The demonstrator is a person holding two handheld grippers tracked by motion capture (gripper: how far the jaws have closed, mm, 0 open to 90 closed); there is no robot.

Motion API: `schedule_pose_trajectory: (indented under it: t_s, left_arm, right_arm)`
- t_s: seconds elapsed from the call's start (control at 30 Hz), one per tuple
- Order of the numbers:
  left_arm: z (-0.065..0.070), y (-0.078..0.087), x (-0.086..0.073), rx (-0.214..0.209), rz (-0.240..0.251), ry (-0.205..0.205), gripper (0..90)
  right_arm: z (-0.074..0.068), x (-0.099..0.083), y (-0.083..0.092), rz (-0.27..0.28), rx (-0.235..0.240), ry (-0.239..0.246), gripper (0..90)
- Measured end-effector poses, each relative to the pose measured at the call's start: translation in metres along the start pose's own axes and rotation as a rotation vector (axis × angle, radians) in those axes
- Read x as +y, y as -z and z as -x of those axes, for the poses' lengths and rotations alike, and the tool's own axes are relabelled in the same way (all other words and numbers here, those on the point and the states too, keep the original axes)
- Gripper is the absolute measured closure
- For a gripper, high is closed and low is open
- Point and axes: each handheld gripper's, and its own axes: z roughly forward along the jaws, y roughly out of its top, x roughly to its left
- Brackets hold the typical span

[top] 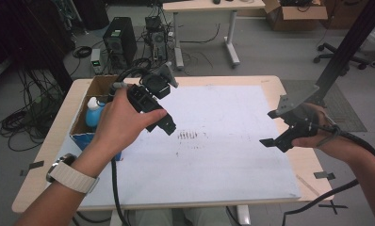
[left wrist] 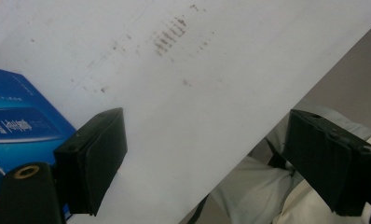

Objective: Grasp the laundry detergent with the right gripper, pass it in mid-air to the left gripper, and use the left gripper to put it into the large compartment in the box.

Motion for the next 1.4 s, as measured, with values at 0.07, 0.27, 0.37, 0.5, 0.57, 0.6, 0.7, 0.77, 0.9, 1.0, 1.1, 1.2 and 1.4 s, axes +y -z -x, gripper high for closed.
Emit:
schedule_pose_trajectory:
  t_s: [0.07, 0.27, 0.37, 0.5, 0.57, 0.6, 0.7, 0.77, 0.9, 1.0, 1.1, 1.2, 1.4]
  left_arm:
    - [0.0007, -0.0004, 0.0004, -0.001, -0.002, -0.002, 13.9]
    - [0.0018, -0.0013, 0.0004, -0.003, 0.0, -0.003, 13.9]
    - [0.0019, -0.0012, 0.0006, -0.002, -0.002, -0.002, 13.9]
    - [0.0018, -0.0015, 0.001, -0.002, -0.003, -0.001, 13.9]
    - [0.0019, -0.0017, 0.0012, -0.003, -0.001, -0.001, 13.9]
    - [0.002, -0.0018, 0.0013, -0.003, -0.002, -0.001, 13.9]
    - [0.0025, -0.0013, 0.0017, -0.003, -0.002, -0.001, 13.9]
    - [0.0026, -0.0012, 0.0019, -0.002, -0.005, -0.005, 14.0]
    - [0.0028, -0.0016, 0.0021, -0.002, -0.008, -0.004, 14.1]
    - [0.0025, -0.0014, 0.0023, -0.003, -0.009, -0.008, 14.2]
    - [0.0028, -0.0018, 0.0023, -0.004, -0.007, -0.008, 14.2]
    - [0.0026, -0.002, 0.002, -0.003, -0.012, -0.012, 14.3]
    - [0.0015, -0.0008, 0.0012, -0.006, -0.007, -0.007, 14.3]
  right_arm:
    - [0.0004, 0.0, -0.0001, 0.0, -0.001, 0.0, 7.1]
    - [0.0013, 0.001, -0.0003, 0.0, 0.001, 0.005, 7.1]
    - [0.0014, 0.0012, -0.0009, 0.0, 0.002, 0.005, 7.1]
    - [0.0016, 0.0009, -0.0012, 0.001, 0.002, 0.003, 7.1]
    - [0.0016, 0.0007, -0.0015, 0.001, 0.003, 0.003, 7.1]
    - [0.0015, 0.0007, -0.0017, -0.001, 0.004, 0.003, 7.1]
    - [0.0017, 0.0009, -0.0017, 0.001, 0.005, 0.007, 7.1]
    - [0.0018, 0.0011, -0.0013, 0.002, 0.004, 0.005, 7.1]
    - [0.0019, 0.0005, -0.0013, 0.003, 0.004, 0.004, 7.1]
    - [0.0019, 0.0, -0.0011, 0.003, 0.003, 0.004, 7.1]
    - [0.0021, 0.0002, -0.0007, 0.003, 0.003, 0.006, 7.1]
    - [0.002, 0.0011, -0.0007, 0.003, 0.002, 0.006, 7.1]
    - [0.0019, 0.0023, -0.002, 0.003, 0.004, 0.008, 7.0]
